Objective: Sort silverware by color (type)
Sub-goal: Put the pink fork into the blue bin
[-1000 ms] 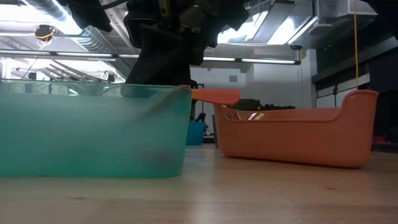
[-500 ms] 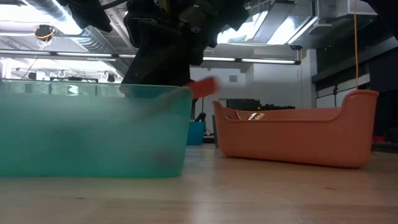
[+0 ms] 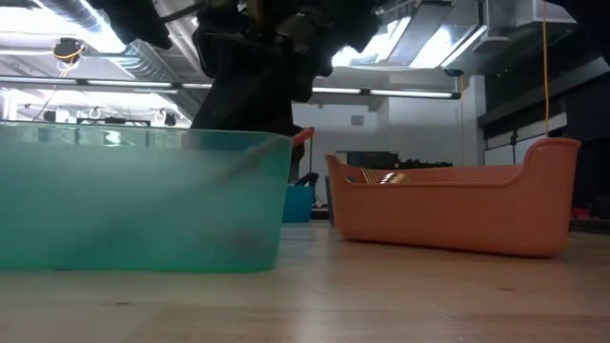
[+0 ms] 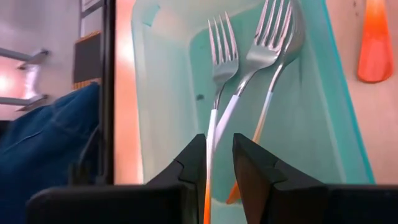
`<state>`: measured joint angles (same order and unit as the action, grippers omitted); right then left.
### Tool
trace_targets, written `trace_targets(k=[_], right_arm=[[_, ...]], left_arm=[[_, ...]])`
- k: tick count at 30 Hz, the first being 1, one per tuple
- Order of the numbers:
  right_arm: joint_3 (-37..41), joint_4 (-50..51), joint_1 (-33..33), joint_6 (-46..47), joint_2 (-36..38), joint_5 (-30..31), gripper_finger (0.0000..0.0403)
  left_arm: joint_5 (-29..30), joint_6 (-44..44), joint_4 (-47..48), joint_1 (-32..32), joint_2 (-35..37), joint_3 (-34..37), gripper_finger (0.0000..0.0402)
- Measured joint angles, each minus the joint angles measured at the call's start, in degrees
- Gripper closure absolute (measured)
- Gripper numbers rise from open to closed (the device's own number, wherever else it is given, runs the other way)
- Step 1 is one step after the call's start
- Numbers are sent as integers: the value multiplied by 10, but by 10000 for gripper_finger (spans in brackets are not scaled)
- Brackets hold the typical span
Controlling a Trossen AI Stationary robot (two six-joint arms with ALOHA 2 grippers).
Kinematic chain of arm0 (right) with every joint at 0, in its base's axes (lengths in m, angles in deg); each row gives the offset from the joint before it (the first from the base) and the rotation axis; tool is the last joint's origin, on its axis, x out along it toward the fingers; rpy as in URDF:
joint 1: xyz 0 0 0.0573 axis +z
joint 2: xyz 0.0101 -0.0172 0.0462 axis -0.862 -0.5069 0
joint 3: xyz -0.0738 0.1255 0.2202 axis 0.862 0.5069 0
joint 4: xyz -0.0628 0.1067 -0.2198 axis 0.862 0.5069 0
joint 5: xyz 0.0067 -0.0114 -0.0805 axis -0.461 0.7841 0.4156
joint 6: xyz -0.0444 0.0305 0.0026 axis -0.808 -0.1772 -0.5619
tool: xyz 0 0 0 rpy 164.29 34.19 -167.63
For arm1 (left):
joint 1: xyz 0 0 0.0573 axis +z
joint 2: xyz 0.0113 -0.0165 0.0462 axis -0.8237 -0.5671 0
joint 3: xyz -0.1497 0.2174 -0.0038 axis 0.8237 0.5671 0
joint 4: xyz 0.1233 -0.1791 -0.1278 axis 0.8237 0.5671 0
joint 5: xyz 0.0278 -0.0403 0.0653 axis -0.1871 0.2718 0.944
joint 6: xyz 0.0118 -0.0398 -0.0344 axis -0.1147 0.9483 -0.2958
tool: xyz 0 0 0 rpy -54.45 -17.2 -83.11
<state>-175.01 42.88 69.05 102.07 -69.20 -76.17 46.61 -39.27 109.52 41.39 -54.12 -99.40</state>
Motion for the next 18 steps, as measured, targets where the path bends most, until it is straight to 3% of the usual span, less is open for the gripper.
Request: trace_targets(k=[3, 9, 18], right_arm=[[0, 0, -10, 0, 2, -32, 334], [0, 19, -10, -42, 37, -29, 333], [-1, 162, 2, -120, 133, 108, 333]], left_arm=[[0, 0, 0, 0, 0, 0, 294], [0, 0, 2, 0, 0, 0, 294], [0, 0, 7, 0, 0, 0, 294]])
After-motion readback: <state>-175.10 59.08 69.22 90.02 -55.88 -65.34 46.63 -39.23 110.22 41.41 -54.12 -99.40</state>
